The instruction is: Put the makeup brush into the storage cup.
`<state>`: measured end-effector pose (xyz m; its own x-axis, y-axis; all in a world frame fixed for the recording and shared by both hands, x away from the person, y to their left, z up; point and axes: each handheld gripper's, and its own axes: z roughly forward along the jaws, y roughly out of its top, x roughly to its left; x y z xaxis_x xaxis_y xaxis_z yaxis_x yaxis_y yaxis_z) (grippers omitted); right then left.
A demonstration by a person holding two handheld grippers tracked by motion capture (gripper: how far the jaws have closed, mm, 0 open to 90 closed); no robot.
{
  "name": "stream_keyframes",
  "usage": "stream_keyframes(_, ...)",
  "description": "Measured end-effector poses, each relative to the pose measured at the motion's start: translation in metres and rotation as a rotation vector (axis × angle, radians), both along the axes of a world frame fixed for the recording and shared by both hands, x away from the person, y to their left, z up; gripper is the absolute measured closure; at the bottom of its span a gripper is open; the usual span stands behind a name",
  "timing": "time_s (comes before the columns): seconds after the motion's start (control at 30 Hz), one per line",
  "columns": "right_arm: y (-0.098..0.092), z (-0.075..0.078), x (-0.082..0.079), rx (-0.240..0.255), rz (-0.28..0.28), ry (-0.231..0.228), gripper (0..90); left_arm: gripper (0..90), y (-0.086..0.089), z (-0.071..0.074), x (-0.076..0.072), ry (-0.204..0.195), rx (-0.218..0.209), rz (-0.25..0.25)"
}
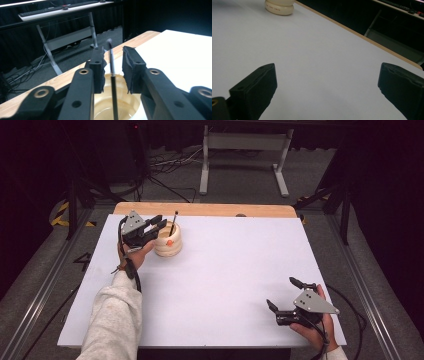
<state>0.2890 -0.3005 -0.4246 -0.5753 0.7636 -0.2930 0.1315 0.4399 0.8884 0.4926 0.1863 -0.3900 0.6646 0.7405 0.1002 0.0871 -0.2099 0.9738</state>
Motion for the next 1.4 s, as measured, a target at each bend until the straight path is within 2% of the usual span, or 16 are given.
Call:
stream_keyframes(0.17,0.001,0.0,-0.001,-0.002,0.0,-0.001,2.7,58.9,0.002,0.003,-0.003,-0.005,-0.006,0.013)
stream_keyframes(0.2,0.001,0.0,-0.001,0.001,0.002,-0.003,2.7,58.9,0.003,0.004,-0.004,-0.009,0.011,0.019)
stream_keyframes(0.4,0.0,0.0,0.0,0.001,0.001,-0.001,2.7,40.4,0.003,0.009,-0.01,-0.028,0.04,0.054)
stream_keyframes(0.5,0.0,0.0,0.0,0.002,0.0,-0.003,2.7,30.9,0.004,0.01,-0.012,-0.03,0.023,0.076)
stream_keyframes(0.53,0.0,0.0,0.0,0.001,-0.001,-0.002,2.7,23.6,0.004,0.011,-0.013,-0.026,0.022,0.091)
stream_keyframes(0.6,0.001,0.001,-0.001,0.002,0.001,-0.003,2.7,16.6,0.005,0.011,-0.013,-0.023,0.019,0.1)
stream_keyframes(0.63,0.001,0.001,-0.001,0.001,0.001,-0.005,2.7,13.3,0.005,0.012,-0.013,-0.019,0.026,0.131)
stream_keyframes(0.67,0.001,0.001,-0.001,0.001,0.001,-0.005,2.7,10.7,0.005,0.012,-0.013,-0.019,0.026,0.131)
stream_keyframes(0.77,0.001,0.0,-0.001,0.001,0.001,-0.001,2.7,6.1,0.005,0.013,-0.014,-0.015,0.024,0.153)
stream_keyframes(0.87,0.001,0.0,0.0,0.001,0.001,-0.001,2.7,2.1,0.006,0.012,-0.014,-0.007,0.032,0.146)
stream_keyframes(1.4,0.001,0.0,0.0,-0.002,0.002,-0.002,2.7,1.7,0.006,0.015,-0.021,-0.028,0.04,0.123)
